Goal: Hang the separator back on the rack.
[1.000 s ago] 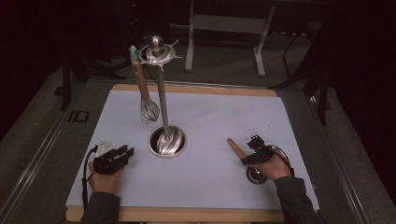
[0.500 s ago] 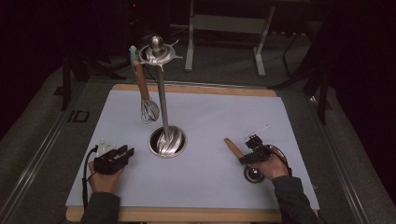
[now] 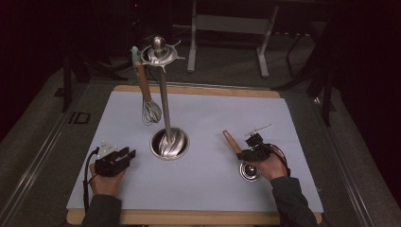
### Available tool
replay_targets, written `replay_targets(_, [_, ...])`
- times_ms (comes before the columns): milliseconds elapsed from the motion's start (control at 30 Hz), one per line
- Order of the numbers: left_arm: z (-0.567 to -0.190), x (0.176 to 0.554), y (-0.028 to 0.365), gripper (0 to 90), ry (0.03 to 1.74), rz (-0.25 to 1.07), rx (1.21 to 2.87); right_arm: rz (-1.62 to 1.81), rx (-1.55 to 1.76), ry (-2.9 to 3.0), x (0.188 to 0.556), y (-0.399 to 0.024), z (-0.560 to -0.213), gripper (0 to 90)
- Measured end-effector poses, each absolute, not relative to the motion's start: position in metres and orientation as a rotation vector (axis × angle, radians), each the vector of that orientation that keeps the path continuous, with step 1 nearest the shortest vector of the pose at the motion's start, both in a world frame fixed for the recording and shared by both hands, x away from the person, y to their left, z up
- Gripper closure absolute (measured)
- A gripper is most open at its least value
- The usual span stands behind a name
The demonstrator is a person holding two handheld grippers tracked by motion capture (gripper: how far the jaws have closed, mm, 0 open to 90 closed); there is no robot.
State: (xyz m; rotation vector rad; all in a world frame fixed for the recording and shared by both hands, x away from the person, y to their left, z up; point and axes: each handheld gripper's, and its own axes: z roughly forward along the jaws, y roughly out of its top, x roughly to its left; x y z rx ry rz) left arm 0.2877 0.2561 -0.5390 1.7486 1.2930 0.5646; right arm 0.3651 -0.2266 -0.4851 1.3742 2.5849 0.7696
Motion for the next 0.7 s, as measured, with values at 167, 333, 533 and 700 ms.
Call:
replay_targets(167, [-0.539,0.288,0.256,64.2,1.293,0.565,1.750,0.817,1.334,2.550,0.363,-0.222,-0.478,70.1])
replay_targets(333, [-0.539,0.288,0.256,64.1,1.295,0.563,1.746,0.857,1.316,2.515,0.361,-0.217,-0.471,70.1])
replay_targets(533, [-0.539,0.288,0.256,64.1,1.294,0.564,1.749,0.885,1.286,2.515,0.360,-0.212,-0.467,70.1])
replay_targets(700, [-0.539,0.288,0.256,64.0,1.295,0.564,1.748,0.930,1.261,2.515,0.360,-0.206,-0.464,70.1])
